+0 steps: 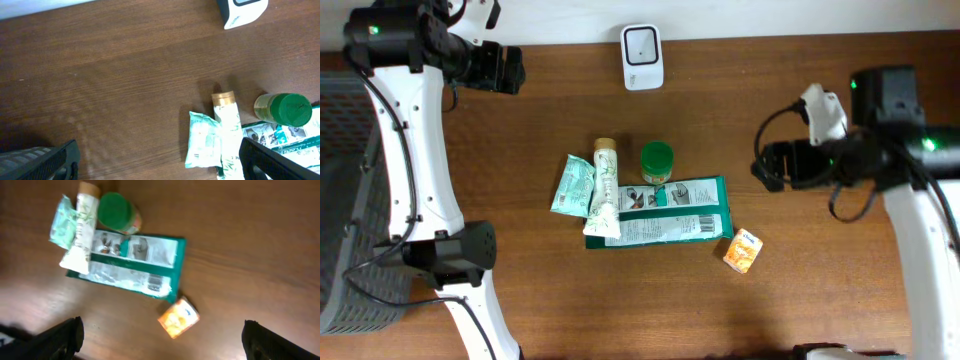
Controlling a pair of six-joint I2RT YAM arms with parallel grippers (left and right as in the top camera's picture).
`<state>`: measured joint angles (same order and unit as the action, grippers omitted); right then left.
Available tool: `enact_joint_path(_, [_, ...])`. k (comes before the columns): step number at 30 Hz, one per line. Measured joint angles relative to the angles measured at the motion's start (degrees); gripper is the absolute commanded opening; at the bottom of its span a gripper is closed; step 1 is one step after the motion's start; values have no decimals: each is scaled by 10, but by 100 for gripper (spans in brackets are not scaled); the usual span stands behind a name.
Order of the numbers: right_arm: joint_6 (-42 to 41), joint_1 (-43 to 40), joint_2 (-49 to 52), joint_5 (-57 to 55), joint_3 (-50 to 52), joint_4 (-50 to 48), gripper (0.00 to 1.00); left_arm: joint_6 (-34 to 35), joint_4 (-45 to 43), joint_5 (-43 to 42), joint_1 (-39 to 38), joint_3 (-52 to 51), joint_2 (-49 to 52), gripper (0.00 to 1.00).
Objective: Scan the item barcode
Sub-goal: 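Raise the left arm aside and move the right gripper toward the jar, then grasp the green-lidded jar with the right gripper and lift it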
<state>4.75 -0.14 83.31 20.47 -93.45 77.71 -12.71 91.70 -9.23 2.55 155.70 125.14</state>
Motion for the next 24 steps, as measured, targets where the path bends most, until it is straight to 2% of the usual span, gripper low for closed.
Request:
enact_joint_path(3, [2,2,53,56,0,-37,98,0,0,0,0,0,0,99])
enact_joint_path(5, [-17,20,64,44,-9,-61,98,0,0,0,0,0,0,99])
enact_joint_path(9, [-73,111,98,-22,-96,-59,98,0,0,0,0,0,0,99])
enact_joint_path(13, [-151,176,173,-59,-175,-71,100,0,0,0,0,0,0,99])
enact_joint_path(14, [-189,192,210,-66,-183,-87,97,0,0,0,0,0,0,99])
enact_joint_path(21, [-369,243,337,-129,-183,-107,95,0,0,0,0,0,0,99])
enact_joint_path(22, [-387,246,351,-132,-183,-114,95,0,0,0,0,0,0,99])
enact_joint_path(24, [-360,248,366,-129,-183,-139,97,0,0,0,0,0,0,99])
